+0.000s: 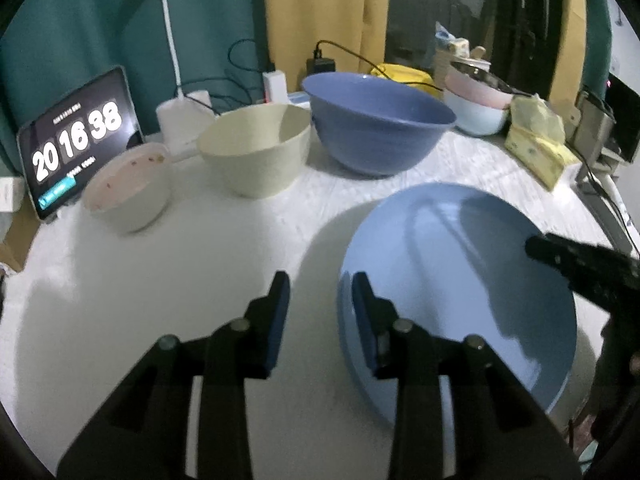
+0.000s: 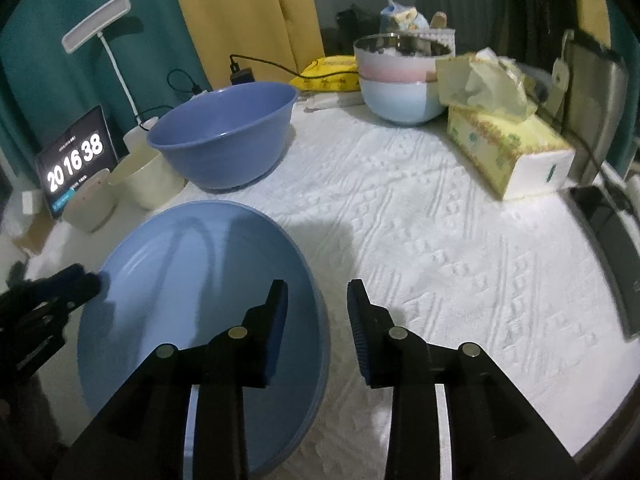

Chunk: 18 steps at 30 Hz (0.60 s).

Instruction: Organize plates and bowls

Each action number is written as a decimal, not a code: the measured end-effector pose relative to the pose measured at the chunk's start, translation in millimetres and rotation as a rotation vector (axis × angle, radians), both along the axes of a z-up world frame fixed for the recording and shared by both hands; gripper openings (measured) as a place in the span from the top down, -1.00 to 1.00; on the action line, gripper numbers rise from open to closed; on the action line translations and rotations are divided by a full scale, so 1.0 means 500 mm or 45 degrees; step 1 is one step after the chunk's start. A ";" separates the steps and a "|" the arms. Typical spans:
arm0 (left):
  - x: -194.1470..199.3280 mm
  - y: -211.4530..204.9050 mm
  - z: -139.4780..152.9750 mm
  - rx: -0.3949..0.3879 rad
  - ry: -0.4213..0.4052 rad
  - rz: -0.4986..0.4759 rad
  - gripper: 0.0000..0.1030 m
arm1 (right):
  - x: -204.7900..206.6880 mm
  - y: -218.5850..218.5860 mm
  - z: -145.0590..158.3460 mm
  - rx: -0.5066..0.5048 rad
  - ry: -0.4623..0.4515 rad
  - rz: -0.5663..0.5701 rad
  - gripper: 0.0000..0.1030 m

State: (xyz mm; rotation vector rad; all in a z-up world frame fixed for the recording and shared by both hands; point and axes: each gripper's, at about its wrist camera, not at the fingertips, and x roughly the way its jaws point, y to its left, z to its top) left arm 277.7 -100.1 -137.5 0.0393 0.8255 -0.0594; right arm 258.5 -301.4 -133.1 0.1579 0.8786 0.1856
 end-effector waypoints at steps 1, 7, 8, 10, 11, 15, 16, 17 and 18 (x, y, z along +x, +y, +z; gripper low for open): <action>0.010 0.001 -0.008 -0.003 0.009 0.005 0.34 | 0.001 0.002 -0.001 0.010 0.005 0.005 0.30; 0.021 -0.007 -0.029 -0.043 0.028 -0.037 0.34 | 0.003 0.009 -0.023 0.044 0.054 0.022 0.21; 0.020 -0.011 -0.031 -0.038 0.039 -0.055 0.34 | 0.001 0.007 -0.026 0.062 0.046 0.016 0.21; 0.015 -0.014 -0.033 -0.045 0.041 -0.072 0.34 | -0.001 0.004 -0.028 0.088 0.049 0.005 0.20; 0.013 -0.016 -0.034 -0.038 0.036 -0.077 0.34 | -0.002 0.003 -0.029 0.098 0.049 0.004 0.20; 0.012 -0.019 -0.037 -0.067 0.046 -0.116 0.34 | -0.011 -0.001 -0.032 0.140 0.063 -0.005 0.20; 0.012 -0.017 -0.039 -0.092 0.050 -0.120 0.34 | -0.013 -0.001 -0.032 0.146 0.063 -0.004 0.20; 0.013 -0.015 -0.040 -0.115 0.051 -0.125 0.34 | -0.015 0.000 -0.032 0.154 0.063 -0.001 0.20; 0.014 -0.013 -0.042 -0.134 0.050 -0.128 0.34 | -0.018 0.000 -0.032 0.162 0.062 -0.001 0.20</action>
